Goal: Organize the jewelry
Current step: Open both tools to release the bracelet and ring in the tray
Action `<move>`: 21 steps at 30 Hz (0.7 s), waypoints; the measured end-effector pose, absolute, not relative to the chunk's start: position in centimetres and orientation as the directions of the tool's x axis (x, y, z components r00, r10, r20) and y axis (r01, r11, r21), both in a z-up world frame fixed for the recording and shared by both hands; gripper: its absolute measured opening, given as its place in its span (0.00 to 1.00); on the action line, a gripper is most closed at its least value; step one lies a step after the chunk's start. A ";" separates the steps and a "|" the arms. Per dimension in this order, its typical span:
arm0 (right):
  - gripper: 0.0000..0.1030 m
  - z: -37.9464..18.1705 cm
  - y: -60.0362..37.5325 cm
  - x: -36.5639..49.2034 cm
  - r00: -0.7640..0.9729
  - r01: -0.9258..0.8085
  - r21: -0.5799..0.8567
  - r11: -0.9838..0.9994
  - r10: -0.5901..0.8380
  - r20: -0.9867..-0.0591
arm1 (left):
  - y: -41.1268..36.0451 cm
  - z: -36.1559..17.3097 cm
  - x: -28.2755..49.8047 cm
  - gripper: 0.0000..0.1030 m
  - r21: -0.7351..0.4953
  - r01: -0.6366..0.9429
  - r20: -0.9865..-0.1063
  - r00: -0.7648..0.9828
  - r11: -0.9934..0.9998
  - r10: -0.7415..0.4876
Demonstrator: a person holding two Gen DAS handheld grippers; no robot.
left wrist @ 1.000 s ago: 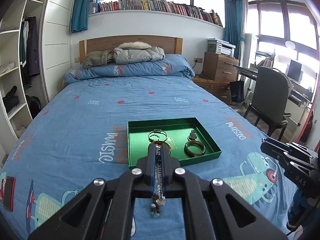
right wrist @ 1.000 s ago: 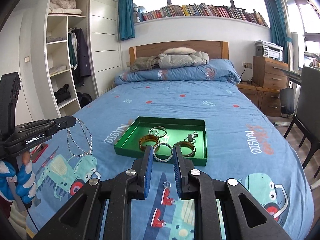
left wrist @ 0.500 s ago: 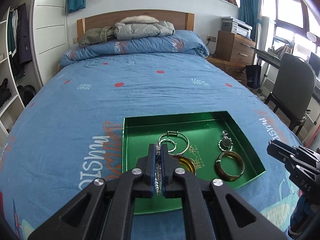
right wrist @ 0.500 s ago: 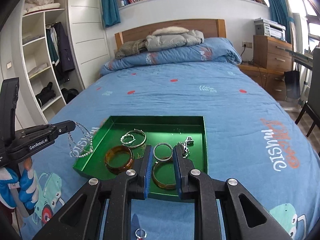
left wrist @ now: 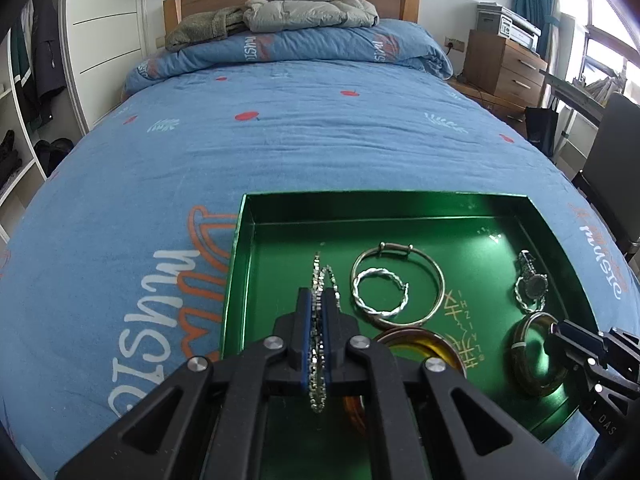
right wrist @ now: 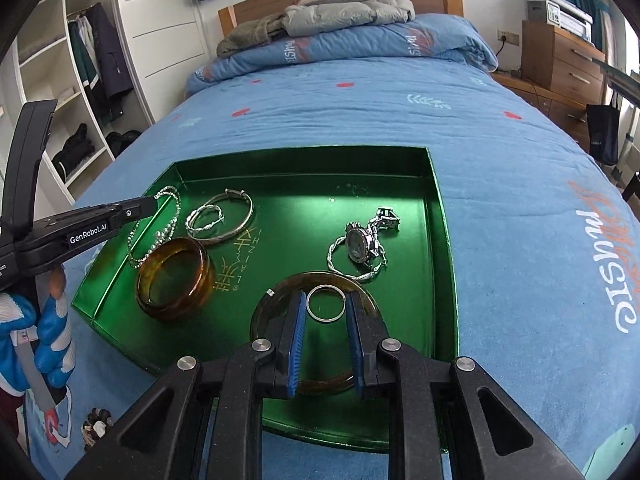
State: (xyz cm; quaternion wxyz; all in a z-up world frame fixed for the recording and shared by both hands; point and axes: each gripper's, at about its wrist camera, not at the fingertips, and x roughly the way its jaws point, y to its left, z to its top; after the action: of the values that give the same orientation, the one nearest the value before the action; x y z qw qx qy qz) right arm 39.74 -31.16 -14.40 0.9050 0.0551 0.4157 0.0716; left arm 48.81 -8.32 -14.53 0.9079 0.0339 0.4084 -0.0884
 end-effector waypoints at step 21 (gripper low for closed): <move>0.29 -14.7 -30.2 40.4 0.630 -0.074 0.086 0.994 0.113 -0.768 | -6.2 -14.8 47.6 0.15 -0.062 0.168 -0.777 0.611 0.984 -0.153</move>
State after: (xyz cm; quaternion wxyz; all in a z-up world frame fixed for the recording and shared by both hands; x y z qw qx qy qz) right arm 40.45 -30.15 -14.69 0.9026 0.0231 0.4268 0.0517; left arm 47.64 -6.24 -14.81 0.8974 0.0085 0.4319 -0.0896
